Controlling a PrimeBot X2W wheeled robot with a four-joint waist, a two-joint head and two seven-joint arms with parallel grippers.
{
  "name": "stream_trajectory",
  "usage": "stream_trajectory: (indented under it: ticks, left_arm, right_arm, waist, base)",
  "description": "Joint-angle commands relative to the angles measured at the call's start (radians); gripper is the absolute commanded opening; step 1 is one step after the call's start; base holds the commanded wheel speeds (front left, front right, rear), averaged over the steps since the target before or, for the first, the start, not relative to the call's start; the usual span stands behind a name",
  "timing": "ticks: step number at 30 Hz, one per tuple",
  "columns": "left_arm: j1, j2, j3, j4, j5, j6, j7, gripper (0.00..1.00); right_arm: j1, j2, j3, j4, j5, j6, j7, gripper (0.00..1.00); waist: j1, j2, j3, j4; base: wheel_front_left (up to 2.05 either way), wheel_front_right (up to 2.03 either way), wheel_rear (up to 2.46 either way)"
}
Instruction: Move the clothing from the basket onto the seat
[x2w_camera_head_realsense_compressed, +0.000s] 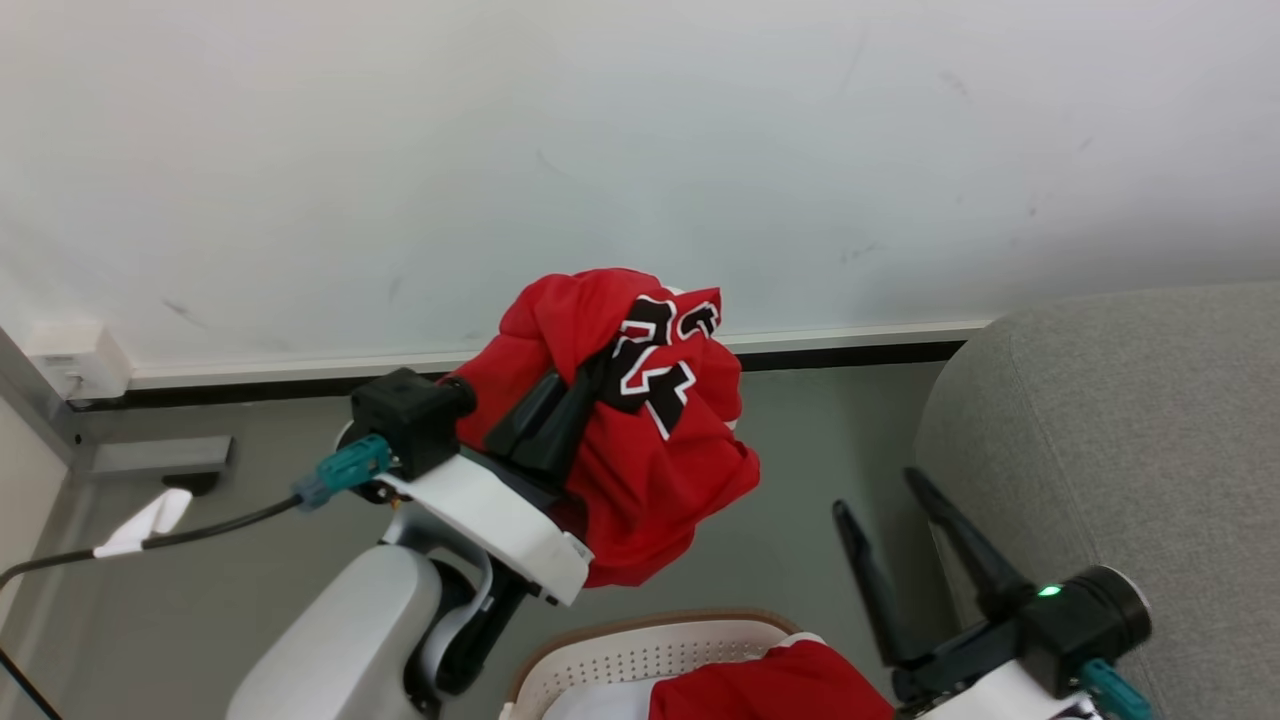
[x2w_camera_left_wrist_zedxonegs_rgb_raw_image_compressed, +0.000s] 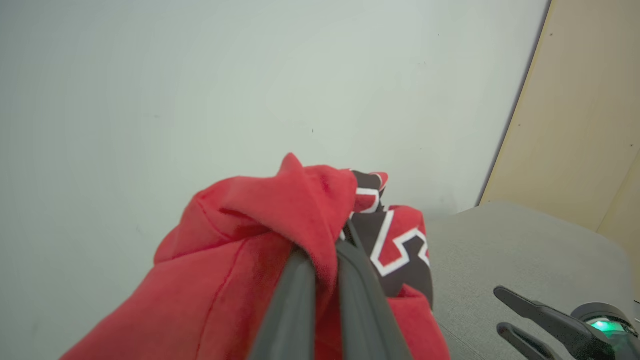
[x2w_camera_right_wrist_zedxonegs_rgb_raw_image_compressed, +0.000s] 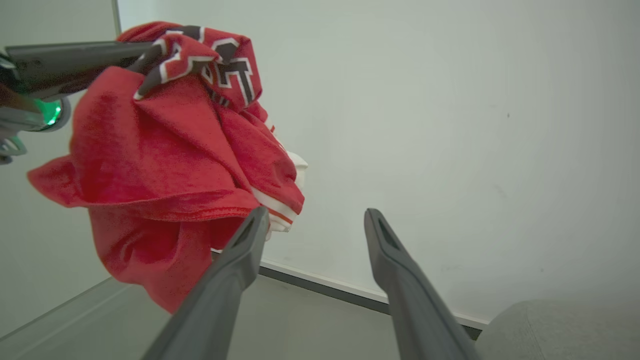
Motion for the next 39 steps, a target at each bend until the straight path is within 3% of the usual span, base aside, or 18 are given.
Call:
stream_trajectory:
  ticks: [1,9,19,28,29,30,31,39]
  left_arm:
    - [0.008,-0.002,-0.002,-0.003,-0.005,0.0,-0.001,0.0]
    - [0.02,-0.038,-0.043,0.008,-0.01,-0.012,0.003,0.0]
    - [0.054,-0.091,-0.147,0.031,0.001,-0.042,0.032,0.0]
    - [0.073,-0.126,-0.213,0.047,0.002,-0.056,0.051,0.0]
    - [0.075,-0.127,-0.215,0.049,0.0,-0.055,0.05,0.0]
    - [0.075,-0.127,-0.216,0.049,-0.001,-0.053,0.051,0.0]
    - [0.076,-0.126,-0.215,0.05,-0.003,-0.051,0.05,0.0]
    - [0.07,-0.106,-0.197,0.058,-0.014,-0.039,0.04,0.0]
  right_arm:
    - [-0.021,-0.012,0.013,0.006,-0.002,-0.002,-0.002,1.0]
    - [-0.094,-0.037,0.185,0.111,0.024,-0.002,-0.001,1.0]
    - [-0.143,-0.034,0.254,0.205,-0.01,-0.002,-0.002,1.0]
    - [-0.171,-0.031,0.316,0.269,0.057,-0.002,-0.002,1.0]
    - [-0.171,-0.03,0.319,0.275,0.068,-0.002,-0.002,0.9]
    - [-0.173,-0.03,0.321,0.276,0.078,-0.002,-0.002,0.29]
    - [-0.176,-0.029,0.322,0.274,0.087,-0.002,-0.002,0.0]
    - [-0.158,-0.031,0.293,0.231,0.114,-0.002,-0.002,0.0]
  waist:
    - [0.0,-0.0001,0.0,0.002]
    - [0.0,-0.0001,-0.01,0.052]
    - [0.0,-0.0001,-0.039,0.156]
    - [0.0,-0.0001,-0.064,0.221]
    - [0.0,-0.0001,-0.066,0.224]
    - [0.0,-0.0001,-0.067,0.227]
    - [0.0,-0.0001,-0.067,0.229]
    - [0.0,-0.0001,-0.055,0.22]
  base:
    - [0.0,0.0,0.0]
    - [0.0,0.0,0.0]
    - [0.0,0.0,0.0]
    - [0.0,0.0,0.0]
    - [0.0,0.0,0.0]
    - [0.0,0.0,0.0]
    - [0.0,0.0,0.0]
    - [0.0,0.0,0.0]
